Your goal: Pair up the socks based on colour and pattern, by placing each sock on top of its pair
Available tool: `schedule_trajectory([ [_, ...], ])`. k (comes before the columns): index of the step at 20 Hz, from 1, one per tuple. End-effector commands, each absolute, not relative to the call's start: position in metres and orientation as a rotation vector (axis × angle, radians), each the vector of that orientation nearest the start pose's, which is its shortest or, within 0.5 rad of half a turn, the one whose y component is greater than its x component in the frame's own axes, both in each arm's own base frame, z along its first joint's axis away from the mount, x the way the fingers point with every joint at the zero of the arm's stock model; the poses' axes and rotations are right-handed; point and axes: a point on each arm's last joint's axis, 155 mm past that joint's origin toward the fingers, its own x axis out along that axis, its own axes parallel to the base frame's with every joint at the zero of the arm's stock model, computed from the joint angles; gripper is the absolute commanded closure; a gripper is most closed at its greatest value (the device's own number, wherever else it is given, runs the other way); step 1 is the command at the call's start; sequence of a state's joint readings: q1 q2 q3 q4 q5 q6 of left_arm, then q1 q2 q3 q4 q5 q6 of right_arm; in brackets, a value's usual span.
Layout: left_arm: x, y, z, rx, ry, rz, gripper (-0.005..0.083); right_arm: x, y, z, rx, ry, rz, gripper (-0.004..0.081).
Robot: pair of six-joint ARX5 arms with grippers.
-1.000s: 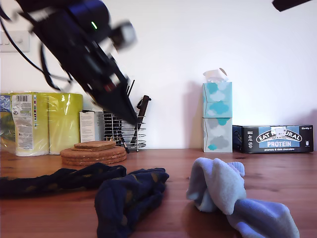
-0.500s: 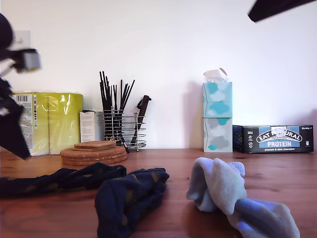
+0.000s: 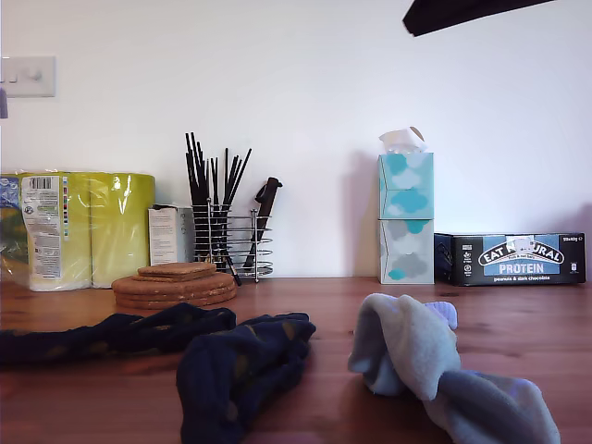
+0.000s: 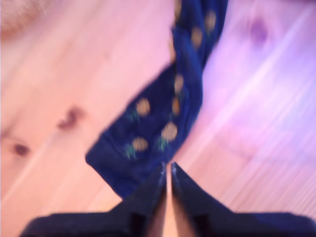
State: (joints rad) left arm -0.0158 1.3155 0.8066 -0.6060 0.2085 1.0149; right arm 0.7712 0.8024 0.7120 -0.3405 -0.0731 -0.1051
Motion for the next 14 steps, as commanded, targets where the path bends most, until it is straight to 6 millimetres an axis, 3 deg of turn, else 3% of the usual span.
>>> schedule_trajectory([
  [1,0.302,-0.045,0.058,0.885,0.880,-0.813,0.0359,0.216,0.230,0.220,-0.247,0.385,0.857,0.0783],
  [5,0.311,-0.045,0.035,0.957,0.870,-0.891,0.0300,0.217,0.230,0.219,-0.246,0.391,0.859,0.0783],
  [11,0.324,-0.043,0.010,0.962,0.895,-0.890,0.0320,0.217,0.230,0.218,-0.247,0.394,0.858,0.0783],
  [14,0.321,-0.040,-0.003,0.954,0.934,-0.902,0.0343,0.217,0.230,0.218,-0.247,0.393,0.858,0.0783],
])
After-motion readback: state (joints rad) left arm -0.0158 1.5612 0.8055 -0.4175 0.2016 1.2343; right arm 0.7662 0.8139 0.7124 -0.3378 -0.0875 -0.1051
